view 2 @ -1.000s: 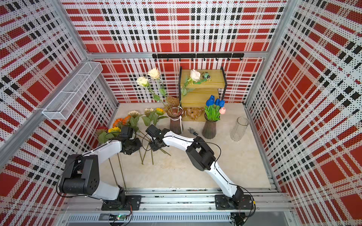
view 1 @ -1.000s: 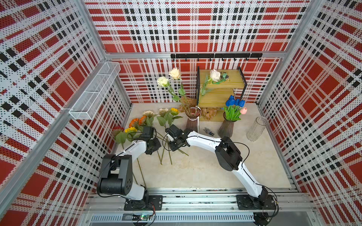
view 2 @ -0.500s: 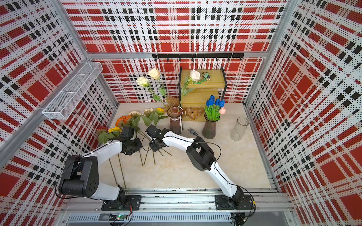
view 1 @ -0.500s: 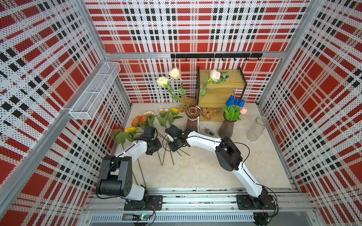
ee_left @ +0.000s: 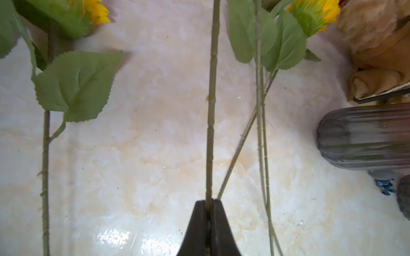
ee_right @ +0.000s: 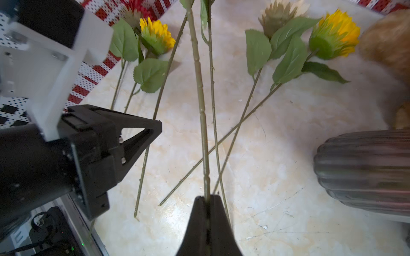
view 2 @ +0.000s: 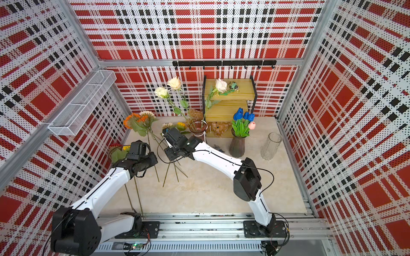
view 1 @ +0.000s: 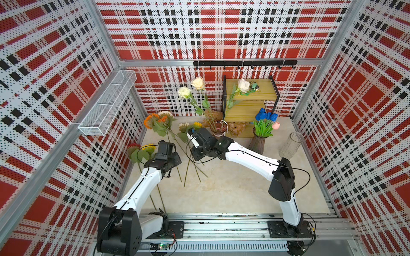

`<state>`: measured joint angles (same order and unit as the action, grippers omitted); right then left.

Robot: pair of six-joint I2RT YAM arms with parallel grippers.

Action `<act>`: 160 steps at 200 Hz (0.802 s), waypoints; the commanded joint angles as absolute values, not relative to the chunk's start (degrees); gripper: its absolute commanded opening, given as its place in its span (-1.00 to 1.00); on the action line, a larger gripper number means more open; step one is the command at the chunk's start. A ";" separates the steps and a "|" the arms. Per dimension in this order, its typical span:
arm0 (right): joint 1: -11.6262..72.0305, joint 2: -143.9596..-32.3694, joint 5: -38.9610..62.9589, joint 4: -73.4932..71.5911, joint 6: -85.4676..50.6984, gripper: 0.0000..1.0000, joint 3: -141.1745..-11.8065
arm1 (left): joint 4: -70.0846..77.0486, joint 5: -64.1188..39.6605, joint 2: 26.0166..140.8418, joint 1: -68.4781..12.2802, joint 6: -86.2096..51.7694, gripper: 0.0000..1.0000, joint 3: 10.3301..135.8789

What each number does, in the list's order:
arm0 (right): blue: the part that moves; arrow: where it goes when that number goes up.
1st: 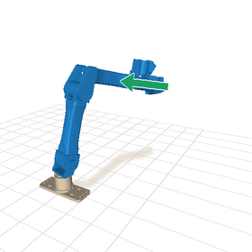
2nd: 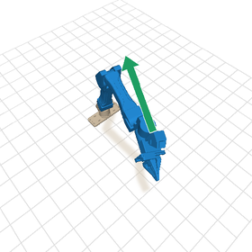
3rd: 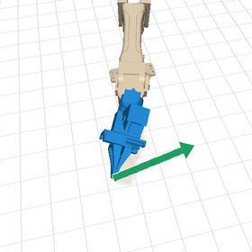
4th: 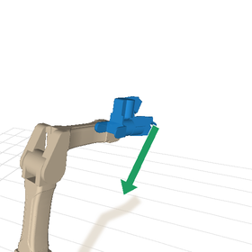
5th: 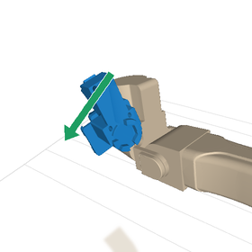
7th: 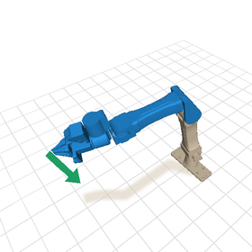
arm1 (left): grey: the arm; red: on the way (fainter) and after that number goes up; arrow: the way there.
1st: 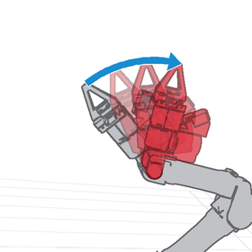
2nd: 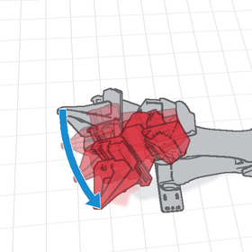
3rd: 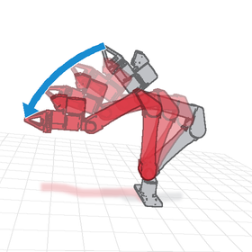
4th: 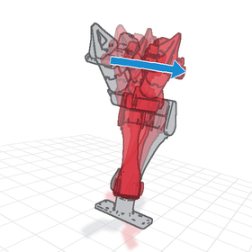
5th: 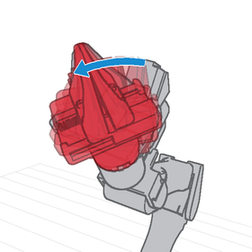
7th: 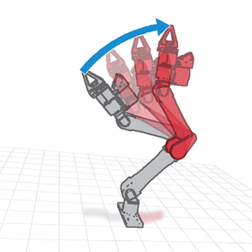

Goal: Arrange the flowers in different vases according to their variety
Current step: Pick up the flower at the center of the board.

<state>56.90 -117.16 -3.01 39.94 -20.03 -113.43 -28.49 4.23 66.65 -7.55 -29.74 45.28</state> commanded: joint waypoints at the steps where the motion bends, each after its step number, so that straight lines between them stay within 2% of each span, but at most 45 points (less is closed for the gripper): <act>1: 58.81 -112.60 -7.87 38.86 -20.46 -1.00 -112.00 | -29.92 5.60 63.58 -8.87 -29.89 -1.00 46.78; 44: 60.00 -103.95 -14.26 35.58 -21.97 -1.00 -106.70 | -31.23 8.84 58.14 -13.49 -30.98 -1.00 48.27; 76: 60.17 -96.11 -17.70 30.76 -21.82 -1.00 -100.44 | -34.33 21.59 53.10 -23.10 -32.20 -1.00 51.43; 112: 60.38 -88.80 -17.22 24.97 -17.86 -1.00 -95.22 | -35.32 37.51 46.18 -34.38 -34.72 -1.00 53.03; 160: 60.42 -82.57 -19.05 22.01 -15.65 -1.00 -91.88 | -35.47 48.55 44.31 -43.53 -34.89 -1.00 55.75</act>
